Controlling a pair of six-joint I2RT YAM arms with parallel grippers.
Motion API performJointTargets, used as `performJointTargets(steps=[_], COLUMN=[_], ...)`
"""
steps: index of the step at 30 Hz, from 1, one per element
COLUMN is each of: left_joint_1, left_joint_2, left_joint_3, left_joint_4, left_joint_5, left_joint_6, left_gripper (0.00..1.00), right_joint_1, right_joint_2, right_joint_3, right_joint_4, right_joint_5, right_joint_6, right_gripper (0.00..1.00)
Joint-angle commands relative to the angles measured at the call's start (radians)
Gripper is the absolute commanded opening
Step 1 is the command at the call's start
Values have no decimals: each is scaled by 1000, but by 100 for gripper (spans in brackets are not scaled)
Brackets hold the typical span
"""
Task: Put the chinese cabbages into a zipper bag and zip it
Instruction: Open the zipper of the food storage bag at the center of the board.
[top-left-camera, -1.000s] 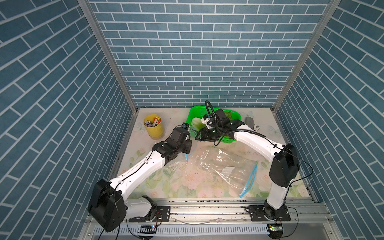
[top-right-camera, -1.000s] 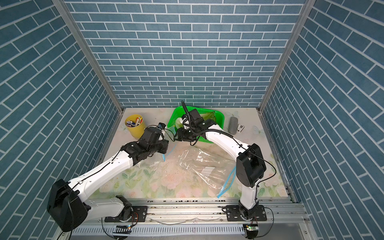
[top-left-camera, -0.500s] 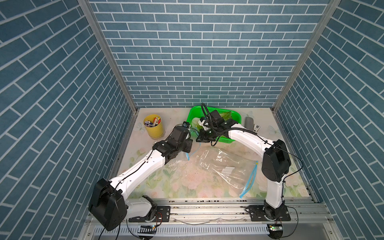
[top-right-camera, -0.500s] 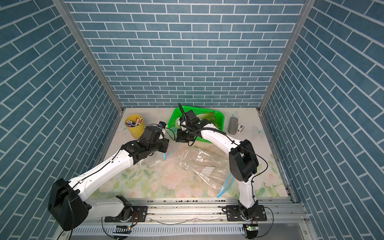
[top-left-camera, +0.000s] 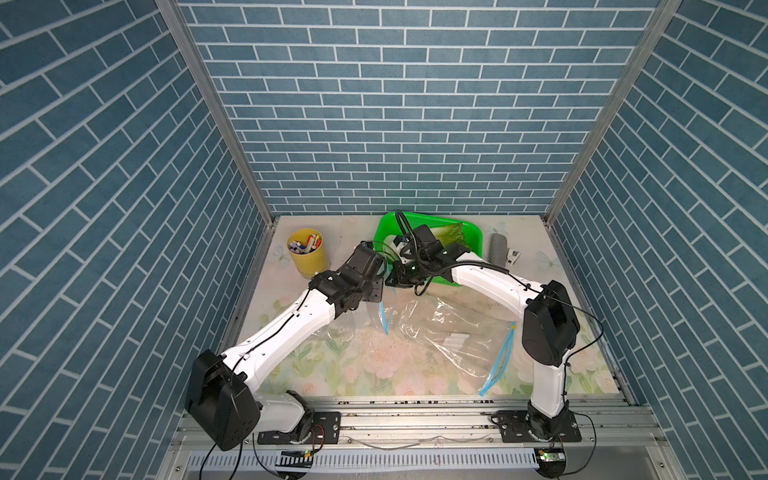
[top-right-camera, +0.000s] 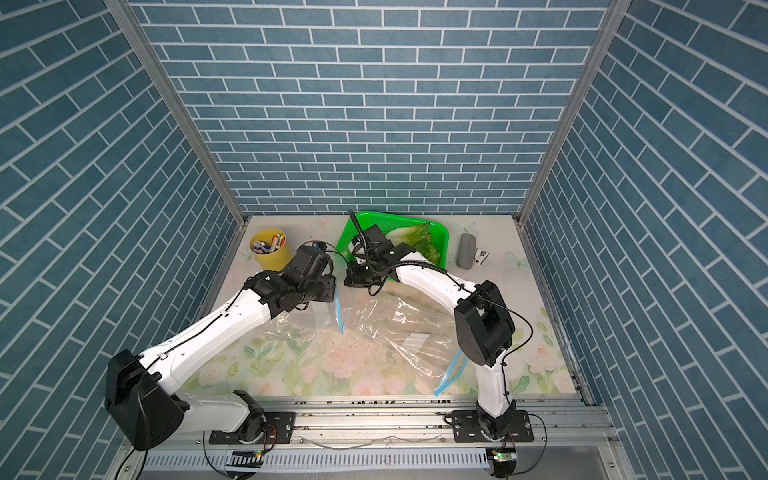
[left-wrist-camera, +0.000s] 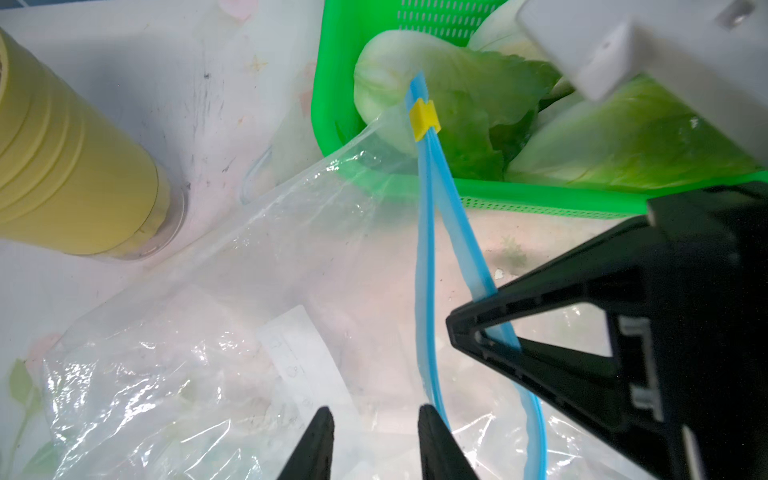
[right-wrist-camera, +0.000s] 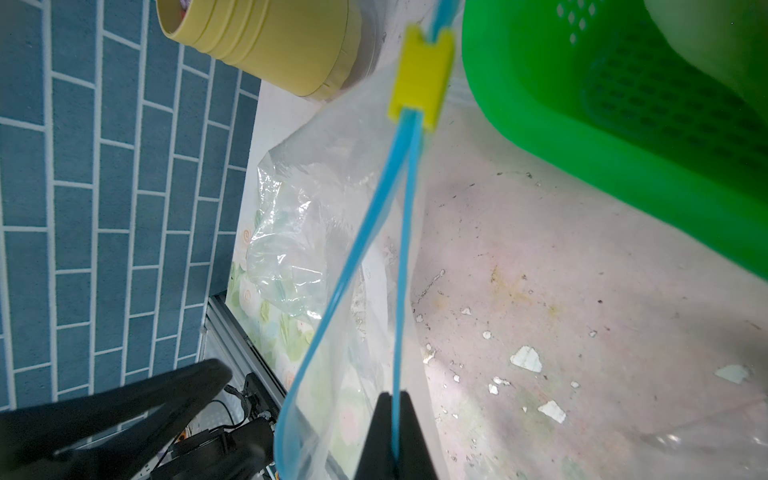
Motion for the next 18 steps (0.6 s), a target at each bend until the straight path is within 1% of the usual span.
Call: performJointTargets(steps=[1, 3, 6, 9, 14, 18], left_joint_1=[-28, -43, -57, -65, -65, -65], left_joint_2=[12, 12, 13, 13, 62, 104], left_joint_3=[17, 16, 29, 29, 43, 44], left_joint_4=[-31, -7, -13, 3, 18, 78], left_joint_5=[5, 11, -13, -18, -61, -39], left_joint_6=[-37, -46, -76, -97, -130, -140], left_gripper=[37, 37, 38, 40, 41, 41], right_joint_1=[5, 5, 7, 8, 11, 13], right_joint_2=[-39, -40, -44, -47, -53, -51], right_joint_3=[-8, -8, -7, -12, -23, -24], right_joint_4=[31, 32, 34, 39, 57, 56], right_joint_5=[24, 29, 29, 27, 18, 15], right_joint_6=[41, 44, 46, 51, 60, 62], right_gripper=[0, 0, 0, 0, 0, 0])
